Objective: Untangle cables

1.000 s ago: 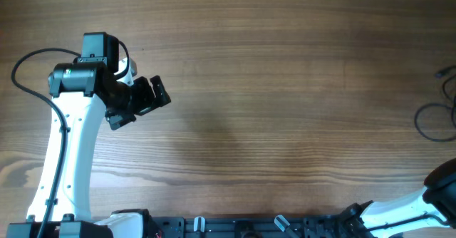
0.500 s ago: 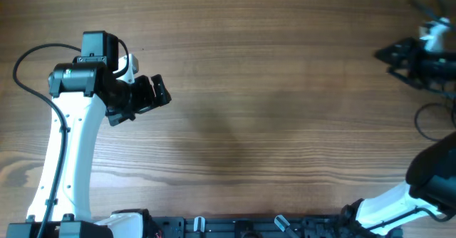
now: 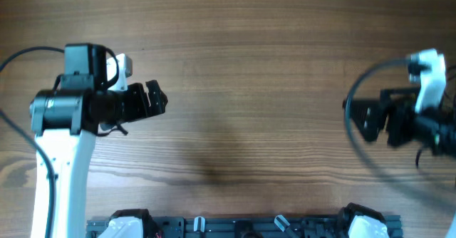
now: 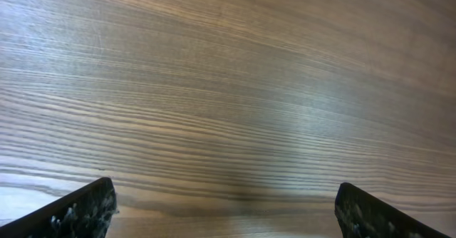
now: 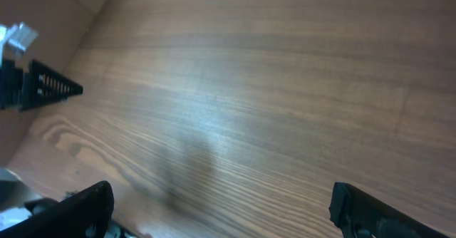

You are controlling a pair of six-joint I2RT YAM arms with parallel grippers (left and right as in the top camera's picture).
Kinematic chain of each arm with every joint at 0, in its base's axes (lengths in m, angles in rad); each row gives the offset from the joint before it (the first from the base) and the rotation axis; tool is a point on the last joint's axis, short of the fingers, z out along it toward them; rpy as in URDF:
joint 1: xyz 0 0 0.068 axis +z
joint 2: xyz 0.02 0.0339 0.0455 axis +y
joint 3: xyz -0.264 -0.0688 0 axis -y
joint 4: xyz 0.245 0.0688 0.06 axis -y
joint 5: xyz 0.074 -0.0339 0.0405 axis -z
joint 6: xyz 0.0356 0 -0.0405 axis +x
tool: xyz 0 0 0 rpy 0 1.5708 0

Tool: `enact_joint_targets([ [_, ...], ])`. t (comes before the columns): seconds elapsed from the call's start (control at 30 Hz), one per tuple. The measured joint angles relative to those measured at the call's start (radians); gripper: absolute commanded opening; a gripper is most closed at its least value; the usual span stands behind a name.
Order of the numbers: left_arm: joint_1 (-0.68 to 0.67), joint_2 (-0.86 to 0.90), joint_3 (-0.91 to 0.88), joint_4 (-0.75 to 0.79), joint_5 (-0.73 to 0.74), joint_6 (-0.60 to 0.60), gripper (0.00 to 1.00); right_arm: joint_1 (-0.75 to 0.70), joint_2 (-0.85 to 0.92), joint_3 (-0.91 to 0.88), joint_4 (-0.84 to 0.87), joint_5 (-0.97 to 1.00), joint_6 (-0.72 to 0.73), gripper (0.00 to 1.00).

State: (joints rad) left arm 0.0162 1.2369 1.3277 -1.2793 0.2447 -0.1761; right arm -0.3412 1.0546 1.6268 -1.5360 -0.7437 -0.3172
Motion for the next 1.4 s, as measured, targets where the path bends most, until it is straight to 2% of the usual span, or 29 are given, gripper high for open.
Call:
enact_joint_targets([
  [0.13, 0.0, -0.082, 0.0, -0.008, 0.0, 0.02, 1.0, 0.019, -0.214, 0.0, -0.067, -0.038, -0.055, 1.0],
  [0.23, 0.0, -0.121, 0.0, -0.029, 0.0, 0.042, 1.0, 0.098, -0.364, 0.004, -0.078, -0.072, -0.045, 1.0],
  [0.5, 0.0, -0.136, 0.0, -0.051, 0.0, 0.068, 1.0, 0.189, -0.72, 0.008, -0.077, -0.012, 0.072, 1.0],
  [0.7, 0.0, -0.142, 0.0, -0.064, -0.001, 0.071, 1.0, 0.259, -0.789, 0.006, -0.076, 0.023, 0.282, 1.0],
  [0.8, 0.0, -0.166, 0.0, -0.064, -0.001, 0.075, 1.0, 0.262, -0.821, 0.005, -0.075, 0.081, 0.27, 1.0],
  [1.07, 0.0, -0.254, 0.0, -0.064, -0.001, 0.09, 1.0, 0.262, -1.029, -0.043, -0.076, 0.442, 0.208, 0.99],
  [1.23, 0.0, -0.296, 0.0, -0.064, -0.001, 0.09, 1.0, 0.259, -1.038, -0.132, 0.072, 0.537, 0.242, 1.0],
  [1.3, 0.0, -0.304, 0.0, -0.064, -0.001, 0.09, 1.0, 0.253, -1.04, -0.201, 0.175, 0.559, 0.254, 1.0],
  [1.4, 0.0, -0.309, 0.0, -0.064, -0.001, 0.09, 1.0, 0.251, -1.04, -0.394, 0.424, 0.585, 0.303, 1.0],
])
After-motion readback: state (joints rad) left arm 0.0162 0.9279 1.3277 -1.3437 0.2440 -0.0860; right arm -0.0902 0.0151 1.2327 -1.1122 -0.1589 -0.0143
